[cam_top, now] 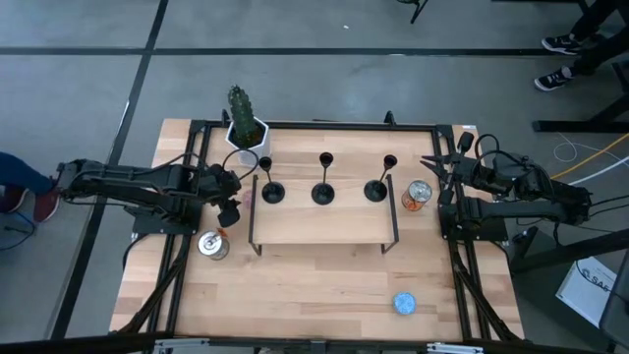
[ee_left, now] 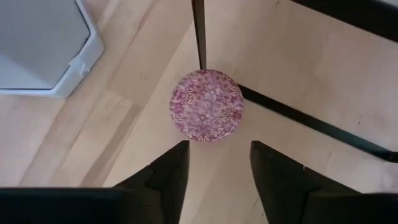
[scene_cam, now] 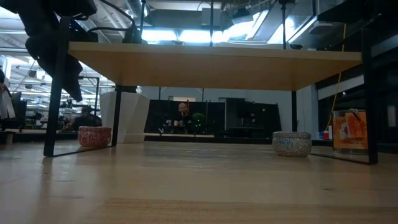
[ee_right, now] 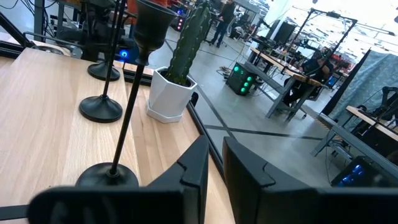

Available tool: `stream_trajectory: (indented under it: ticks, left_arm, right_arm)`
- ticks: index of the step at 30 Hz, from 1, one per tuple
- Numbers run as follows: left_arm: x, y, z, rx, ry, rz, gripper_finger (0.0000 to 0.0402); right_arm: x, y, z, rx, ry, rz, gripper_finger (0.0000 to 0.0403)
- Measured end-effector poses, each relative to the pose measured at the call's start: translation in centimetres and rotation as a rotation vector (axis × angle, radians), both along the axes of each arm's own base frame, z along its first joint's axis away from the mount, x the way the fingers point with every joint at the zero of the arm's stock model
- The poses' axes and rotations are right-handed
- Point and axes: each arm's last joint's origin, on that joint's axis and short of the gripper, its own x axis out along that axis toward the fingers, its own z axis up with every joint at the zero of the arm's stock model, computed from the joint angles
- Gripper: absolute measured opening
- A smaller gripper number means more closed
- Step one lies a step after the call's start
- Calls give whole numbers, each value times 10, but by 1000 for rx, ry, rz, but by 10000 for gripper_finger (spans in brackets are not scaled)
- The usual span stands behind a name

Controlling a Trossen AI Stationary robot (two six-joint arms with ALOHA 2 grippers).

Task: Pick & Place candle stick holders
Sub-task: Put the red scented candle on the shelf

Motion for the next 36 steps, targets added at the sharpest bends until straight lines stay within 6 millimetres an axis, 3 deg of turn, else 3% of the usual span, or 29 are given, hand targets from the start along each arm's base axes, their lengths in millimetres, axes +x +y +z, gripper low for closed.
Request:
stream_trajectory:
  ticks: [10, 15, 27, 36]
  left_arm:
    - [11, 2, -13, 56, 109, 36, 286]
    - [17, 3, -21, 59, 175, 38, 318]
    - [23, 4, -30, 80, 228, 62, 312]
    - [10, 6, -15, 159, 127, 172, 261]
  right_arm:
    - [0, 0, 0, 0, 0, 0, 53]
    - [0, 0, 0, 0, 0, 0, 53]
    - [0, 0, 0, 0, 0, 0, 53]
    - [0, 0, 0, 0, 0, 0, 53]
